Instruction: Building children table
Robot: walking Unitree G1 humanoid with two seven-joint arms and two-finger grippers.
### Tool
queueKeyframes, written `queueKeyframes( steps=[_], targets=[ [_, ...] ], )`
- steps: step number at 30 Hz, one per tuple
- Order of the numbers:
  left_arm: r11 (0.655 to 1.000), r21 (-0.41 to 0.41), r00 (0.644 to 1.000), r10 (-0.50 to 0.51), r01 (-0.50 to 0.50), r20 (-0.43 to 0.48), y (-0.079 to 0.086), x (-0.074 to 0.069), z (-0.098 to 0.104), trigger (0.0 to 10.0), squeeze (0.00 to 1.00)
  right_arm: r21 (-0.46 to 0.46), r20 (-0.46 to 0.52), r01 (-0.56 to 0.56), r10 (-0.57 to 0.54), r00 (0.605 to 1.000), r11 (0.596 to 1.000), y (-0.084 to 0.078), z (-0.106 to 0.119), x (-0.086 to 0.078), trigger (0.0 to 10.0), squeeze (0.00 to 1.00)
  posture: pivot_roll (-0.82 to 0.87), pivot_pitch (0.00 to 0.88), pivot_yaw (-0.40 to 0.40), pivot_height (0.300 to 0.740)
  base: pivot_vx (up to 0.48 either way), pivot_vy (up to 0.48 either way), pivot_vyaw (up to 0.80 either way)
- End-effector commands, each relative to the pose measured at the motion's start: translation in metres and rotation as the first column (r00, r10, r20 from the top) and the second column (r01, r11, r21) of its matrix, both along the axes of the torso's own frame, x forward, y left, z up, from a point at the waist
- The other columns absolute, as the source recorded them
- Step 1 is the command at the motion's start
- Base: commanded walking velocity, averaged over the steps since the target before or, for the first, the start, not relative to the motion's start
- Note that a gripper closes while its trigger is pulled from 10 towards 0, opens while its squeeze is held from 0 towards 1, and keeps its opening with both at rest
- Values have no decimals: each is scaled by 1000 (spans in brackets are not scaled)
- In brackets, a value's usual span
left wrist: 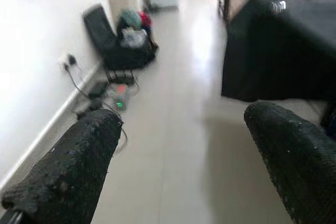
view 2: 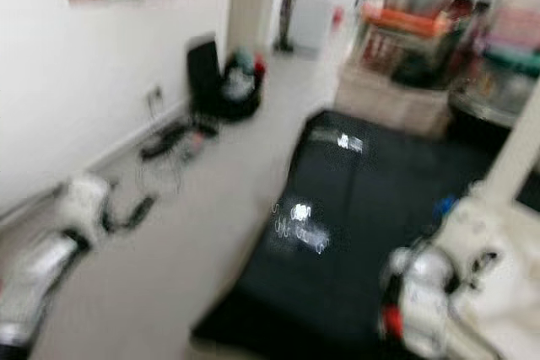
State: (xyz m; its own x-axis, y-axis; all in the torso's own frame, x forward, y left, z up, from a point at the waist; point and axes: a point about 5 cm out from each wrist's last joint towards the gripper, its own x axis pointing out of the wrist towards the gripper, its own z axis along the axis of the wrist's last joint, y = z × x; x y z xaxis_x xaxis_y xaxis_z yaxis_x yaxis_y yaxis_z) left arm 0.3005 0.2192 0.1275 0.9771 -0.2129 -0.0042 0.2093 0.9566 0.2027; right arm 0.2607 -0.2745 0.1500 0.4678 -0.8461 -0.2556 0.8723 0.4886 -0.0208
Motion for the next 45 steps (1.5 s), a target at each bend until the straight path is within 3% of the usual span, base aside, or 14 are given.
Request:
queueKeyframes(
  steps=[1, 8, 14, 24, 31, 36, 37, 38, 39, 41, 42, 43, 44, 45],
  targets=[
    [999, -10, 999, -46, 46, 12, -14, 4, 3, 10000, 0, 207, -119, -18, 43, 992, 978, 10, -46, -7, 10000, 0, 81, 0, -87, 740, 0, 0, 0],
    [999, -9, 998, -53, 53, 14, -16, 5, 4, 10000, 0, 239, -35, 43, -36, 999, 970, 4, -39, -8, 10000, 0, 77, 0, -81, 740, 0, 0, 0],
    [998, -6, 998, -61, 61, 11, -17, 6, 3, 10000, 0, 236, 53, 23, -37, 998, 971, 7, -34, -12, 10000, 0, 68, 0, -70, 740, 0, 0, 0],
    [997, -7, 997, -72, 72, 13, -19, 8, 5, 10000, 0, 193, 85, 87, -105, 991, 977, 0, -28, -22, 10000, 0, 60, 0, -59, 740, 0, 0, 0],
    [997, -7, 997, -72, 72, 16, -19, 8, 5, 10000, 0, 69, 125, -52, 43, 991, 996, 10, -16, -11, 10000, 0, 65, 0, -63, 740, 0, 0, 0],
    [997, -9, 997, -71, 71, 16, -19, 8, 5, 10000, 0, 70, 173, -156, 143, 974, 985, 17, -12, -3, 10000, 0, 64, 0, -64, 740, 0, 0, 0],
    [997, -10, 997, -71, 71, 15, -19, 8, 4, 10000, 0, 72, 218, -270, 249, 944, 960, 25, -9, 6, 10000, 0, 63, 0, -62, 740, 0, 0, 0],
    [997, -11, 997, -72, 72, 14, -19, 8, 4, 10000, 0, 19, 280, -449, 427, 860, 893, 39, 1, 19, 10000, 0, 60, 0, -63, 740, 0, 0, 0],
    [997, -11, 997, -72, 72, 14, -19, 8, 4, 10000, 0, 19, 280, -449, 427, 860, 893, 39, 1, 19, 10000, 0, 60, 0, -63, 740, 0, 0, 0],
    [997, -13, 997, -74, 74, 13, -20, 8, 4, 10000, 0, -127, 341, -698, 692, 637, 705, 64, 22, 34, 10000, 0, 62, 0, -66, 740, 0, 0, 0],
    [997, -13, 997, -74, 74, 13, -20, 8, 4, 10000, 0, -127, 341, -698, 692, 637, 705, 64, 22, 34, 10000, 0, 62, 0, -66, 740, 0, 0, 0],
    [997, -16, 997, -75, 75, 13, -20, 9, 3, 10000, 0, -160, 390, -799, 781, 488, 580, 76, 32, 37, 10000, 0, 65, 0, -69, 740, 0, 0, 0],
    [997, -18, 997, -75, 75, 12, -21, 9, 3, 10000, 0, -179, 425, -888, 847, 318, 423, 89, 40, 38, 10000, 0, 68, 0, -73, 740, 0, 0, 0],
    [997, -18, 997, -75, 75, 12, -21, 9, 3, 10000, 0, -179, 425, -888, 847, 318, 423, 89, 40, 38, 10000, 0, 68, 0, -73, 740, 0, 0, 0]
  ],
)
